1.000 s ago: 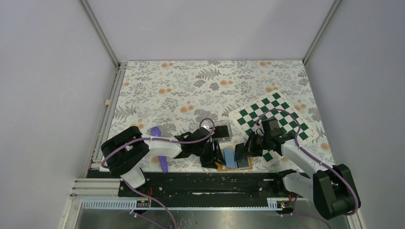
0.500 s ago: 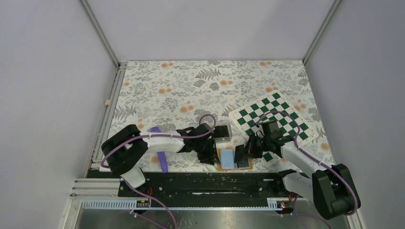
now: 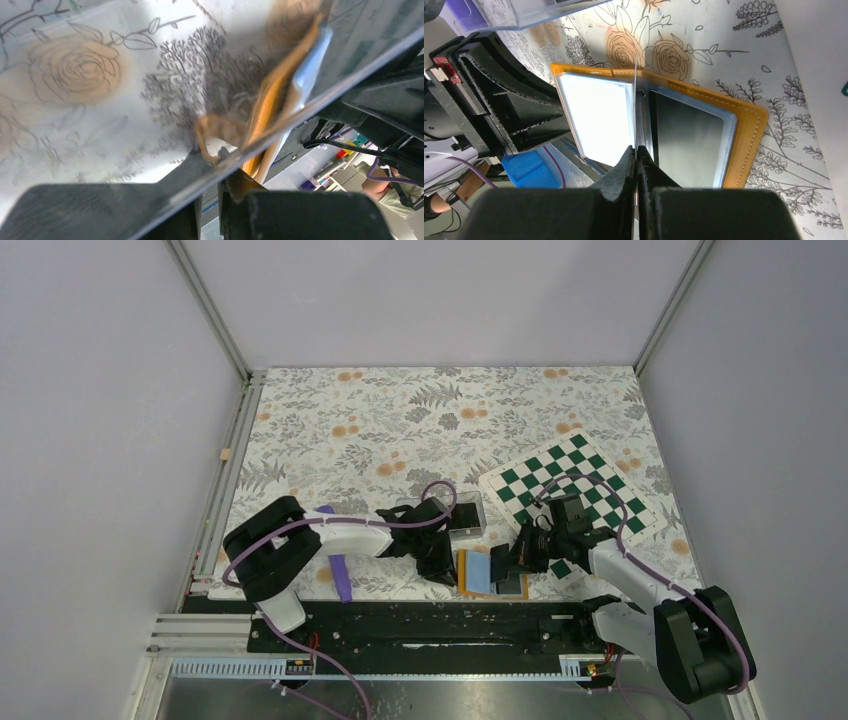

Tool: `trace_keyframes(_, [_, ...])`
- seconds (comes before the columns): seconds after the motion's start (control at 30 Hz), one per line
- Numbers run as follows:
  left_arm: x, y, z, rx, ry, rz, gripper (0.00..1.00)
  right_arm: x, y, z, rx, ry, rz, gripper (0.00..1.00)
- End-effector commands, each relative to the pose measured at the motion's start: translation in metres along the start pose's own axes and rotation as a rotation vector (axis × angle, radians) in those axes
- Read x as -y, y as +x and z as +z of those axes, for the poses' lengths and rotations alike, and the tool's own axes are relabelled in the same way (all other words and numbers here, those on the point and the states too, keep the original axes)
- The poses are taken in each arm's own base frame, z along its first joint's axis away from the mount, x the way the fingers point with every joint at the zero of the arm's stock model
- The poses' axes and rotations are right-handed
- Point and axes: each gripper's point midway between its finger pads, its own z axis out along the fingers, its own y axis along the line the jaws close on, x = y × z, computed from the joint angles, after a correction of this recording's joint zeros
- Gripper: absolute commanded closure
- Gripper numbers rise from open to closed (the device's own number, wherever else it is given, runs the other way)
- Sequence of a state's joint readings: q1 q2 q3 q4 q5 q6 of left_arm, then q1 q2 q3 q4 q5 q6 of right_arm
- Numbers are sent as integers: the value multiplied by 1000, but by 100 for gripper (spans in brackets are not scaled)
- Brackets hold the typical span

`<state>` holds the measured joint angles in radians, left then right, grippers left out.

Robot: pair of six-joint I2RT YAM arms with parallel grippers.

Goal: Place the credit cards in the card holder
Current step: Insert the credit card into the card slot.

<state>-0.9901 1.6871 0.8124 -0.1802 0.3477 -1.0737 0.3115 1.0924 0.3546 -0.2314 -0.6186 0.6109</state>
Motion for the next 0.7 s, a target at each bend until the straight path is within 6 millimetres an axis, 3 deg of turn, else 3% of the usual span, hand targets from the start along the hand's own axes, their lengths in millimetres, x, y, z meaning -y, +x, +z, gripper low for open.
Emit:
trace_keyframes(0.0, [-7,-4,3,21,-48,7,100,-10,2,-8,3,-29,-38,100])
trace_keyframes(0.03, [-7,-5,0,30,-56,12,95,-12,1,-9,5,-32,-42,100])
trace_keyframes(0.13, [-6,-9,-12,58,-89,35,66,-12,1,-10,9,-32,-44,100])
trace_keyframes(0.2, [-2,-13,-19,77,-92,50,55,-11,1,-9,3,-28,-45,100])
trace_keyframes(0.3, [7,-16,-27,95,-75,65,49,-8,2,-7,-6,-19,-45,100])
trace_keyframes(0.5, [18,-20,-29,109,-59,87,47,-5,-1,-10,13,14,-51,100])
trace_keyframes(0.67, [31,-21,-38,151,-23,129,36,-8,-4,-9,23,6,-41,100])
